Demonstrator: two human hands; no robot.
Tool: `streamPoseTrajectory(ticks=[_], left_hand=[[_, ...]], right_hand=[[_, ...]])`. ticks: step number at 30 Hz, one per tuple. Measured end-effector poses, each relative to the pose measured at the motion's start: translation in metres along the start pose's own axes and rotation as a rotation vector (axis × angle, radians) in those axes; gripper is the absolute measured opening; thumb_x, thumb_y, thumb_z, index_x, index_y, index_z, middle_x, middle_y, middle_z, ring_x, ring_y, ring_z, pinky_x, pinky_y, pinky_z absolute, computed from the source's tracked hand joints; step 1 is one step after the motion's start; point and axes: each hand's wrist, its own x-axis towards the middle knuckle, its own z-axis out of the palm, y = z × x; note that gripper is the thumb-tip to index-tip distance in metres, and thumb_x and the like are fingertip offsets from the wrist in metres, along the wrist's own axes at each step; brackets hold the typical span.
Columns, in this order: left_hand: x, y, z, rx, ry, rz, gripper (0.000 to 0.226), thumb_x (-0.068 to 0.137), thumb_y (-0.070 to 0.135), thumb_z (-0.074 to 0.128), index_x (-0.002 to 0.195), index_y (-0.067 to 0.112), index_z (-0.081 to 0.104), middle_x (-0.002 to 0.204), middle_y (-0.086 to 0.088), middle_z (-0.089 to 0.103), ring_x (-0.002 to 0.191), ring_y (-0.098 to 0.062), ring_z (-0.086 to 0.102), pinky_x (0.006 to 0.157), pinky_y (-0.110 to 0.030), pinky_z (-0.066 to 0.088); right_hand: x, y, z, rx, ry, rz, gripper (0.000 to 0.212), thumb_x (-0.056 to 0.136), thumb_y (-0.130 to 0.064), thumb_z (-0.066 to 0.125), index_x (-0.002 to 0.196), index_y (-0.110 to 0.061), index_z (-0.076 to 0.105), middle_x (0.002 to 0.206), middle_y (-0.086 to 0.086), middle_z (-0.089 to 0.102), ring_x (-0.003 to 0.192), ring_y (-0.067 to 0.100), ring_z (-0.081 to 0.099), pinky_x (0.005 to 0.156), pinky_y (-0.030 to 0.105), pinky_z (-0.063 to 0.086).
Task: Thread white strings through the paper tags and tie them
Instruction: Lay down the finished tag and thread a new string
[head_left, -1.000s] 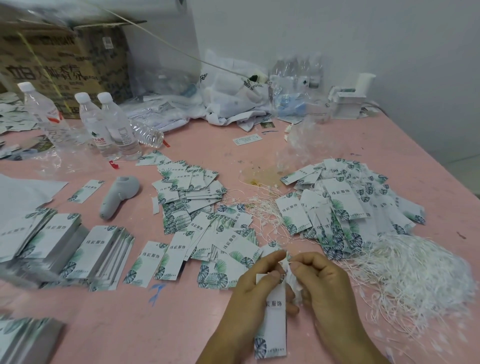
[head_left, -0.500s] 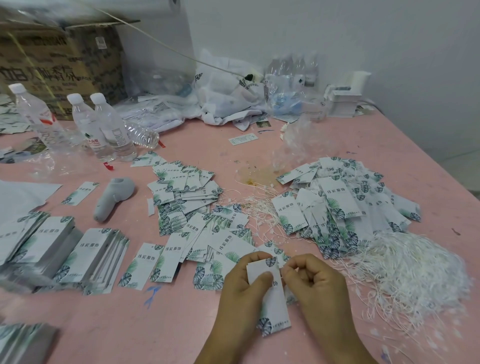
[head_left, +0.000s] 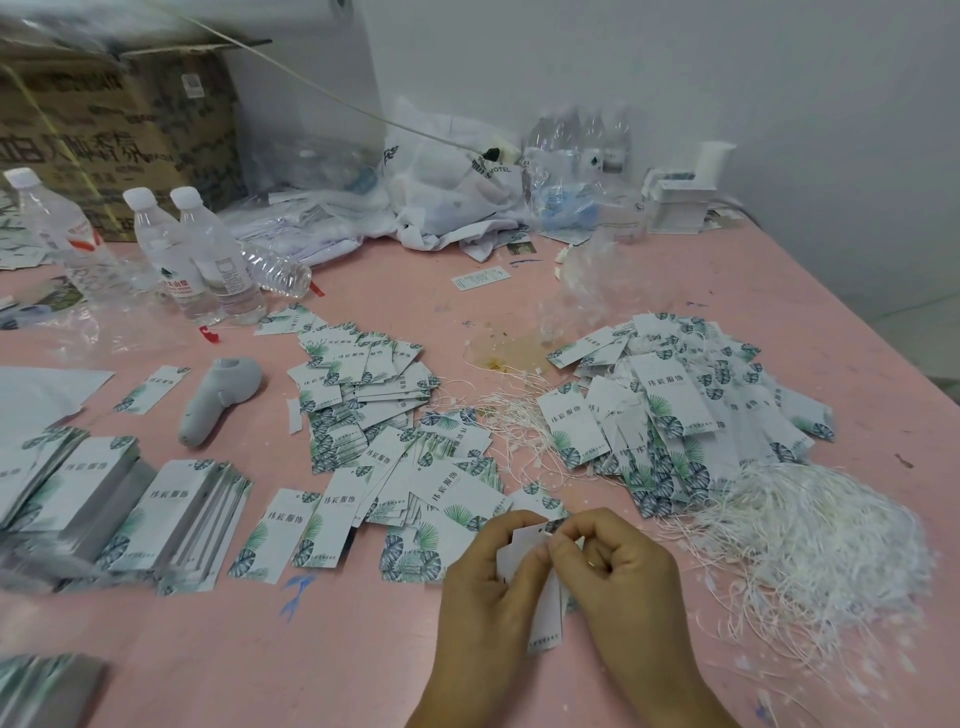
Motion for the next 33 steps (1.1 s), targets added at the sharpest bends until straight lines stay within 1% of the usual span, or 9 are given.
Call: streamPoseTrajectory(ticks=[3, 10, 16, 18, 21, 23, 25, 29, 33], left_hand=[[0.0, 0.0, 0.001, -0.004, -0.015, 0.006, 0.025, 0.082, 0.047, 0.068, 0.104, 0.034, 0.068, 0.088, 0.003, 0.073, 0.071, -0.009, 0.067, 0.061, -0.024, 0.055], [-0.001, 0.006, 0.002, -0.014, -0.102, 0.061, 0.015, 0.092, 0.031, 0.063, 0.106, 0.032, 0.068, 0.095, 0.005, 0.072, 0.081, -0.007, 0.067, 0.069, -0.019, 0.054], [0.0, 0.004, 0.002, -0.041, -0.112, 0.028, 0.016, 0.092, 0.027, 0.063, 0.106, 0.03, 0.07, 0.096, -0.001, 0.072, 0.084, -0.012, 0.068, 0.072, -0.025, 0.056], [0.0, 0.004, 0.001, -0.016, -0.118, 0.042, 0.018, 0.092, 0.03, 0.062, 0.109, 0.029, 0.07, 0.1, 0.0, 0.071, 0.091, -0.014, 0.069, 0.077, -0.026, 0.055], [0.001, 0.004, -0.001, 0.001, -0.119, 0.056, 0.028, 0.091, 0.041, 0.055, 0.108, 0.026, 0.073, 0.103, 0.001, 0.069, 0.099, -0.018, 0.066, 0.083, -0.023, 0.05], [0.003, 0.006, -0.002, -0.113, -0.112, -0.056, 0.039, 0.086, 0.047, 0.052, 0.104, 0.022, 0.075, 0.1, -0.005, 0.07, 0.097, -0.023, 0.067, 0.084, -0.031, 0.05], [0.006, 0.006, -0.005, -0.22, -0.135, -0.182, 0.044, 0.08, 0.051, 0.054, 0.1, 0.018, 0.077, 0.095, -0.013, 0.073, 0.089, -0.029, 0.068, 0.08, -0.044, 0.05], [0.01, 0.005, -0.008, -0.32, -0.148, -0.29, 0.035, 0.072, 0.041, 0.075, 0.094, 0.014, 0.077, 0.085, -0.015, 0.074, 0.076, -0.025, 0.067, 0.07, -0.036, 0.052], [0.008, 0.007, -0.01, -0.344, -0.125, -0.295, 0.024, 0.075, 0.027, 0.079, 0.094, 0.012, 0.076, 0.083, -0.019, 0.074, 0.069, -0.027, 0.067, 0.064, -0.033, 0.054]], right_hand=[[0.0, 0.001, 0.0, -0.024, -0.003, -0.013, 0.004, 0.079, -0.03, 0.068, 0.077, -0.027, 0.066, 0.048, -0.009, 0.037, 0.046, 0.003, 0.034, 0.047, 0.016, 0.031], [-0.002, 0.002, -0.002, -0.007, -0.003, 0.002, 0.006, 0.081, -0.025, 0.07, 0.078, -0.027, 0.065, 0.047, -0.008, 0.036, 0.047, 0.004, 0.033, 0.047, 0.017, 0.031], [0.0, -0.002, -0.002, 0.039, 0.031, 0.016, 0.025, 0.066, -0.049, 0.061, 0.074, -0.025, 0.063, 0.047, -0.007, 0.036, 0.046, 0.004, 0.032, 0.045, 0.016, 0.03], [0.0, -0.001, -0.002, 0.022, 0.037, 0.011, 0.019, 0.068, -0.042, 0.065, 0.074, -0.024, 0.063, 0.047, -0.007, 0.036, 0.046, 0.004, 0.032, 0.045, 0.016, 0.029], [0.0, 0.002, -0.003, -0.014, 0.026, 0.009, 0.013, 0.079, -0.016, 0.072, 0.074, -0.023, 0.062, 0.048, -0.007, 0.035, 0.047, 0.004, 0.031, 0.046, 0.015, 0.029], [0.0, 0.003, -0.004, -0.001, 0.004, -0.002, 0.015, 0.081, -0.014, 0.071, 0.073, -0.023, 0.062, 0.049, -0.007, 0.035, 0.047, 0.004, 0.031, 0.047, 0.014, 0.029], [0.0, 0.001, -0.005, 0.044, -0.033, -0.002, 0.012, 0.083, -0.022, 0.07, 0.074, -0.022, 0.062, 0.049, -0.006, 0.036, 0.049, 0.003, 0.032, 0.048, 0.015, 0.03], [0.001, 0.0, -0.007, 0.072, -0.072, 0.009, 0.013, 0.077, -0.033, 0.065, 0.075, -0.02, 0.064, 0.05, -0.005, 0.035, 0.05, 0.005, 0.031, 0.049, 0.016, 0.029], [0.004, 0.0, -0.011, 0.076, -0.14, 0.012, 0.011, 0.077, -0.034, 0.066, 0.077, -0.023, 0.067, 0.049, -0.007, 0.033, 0.049, 0.007, 0.031, 0.05, 0.015, 0.03]])
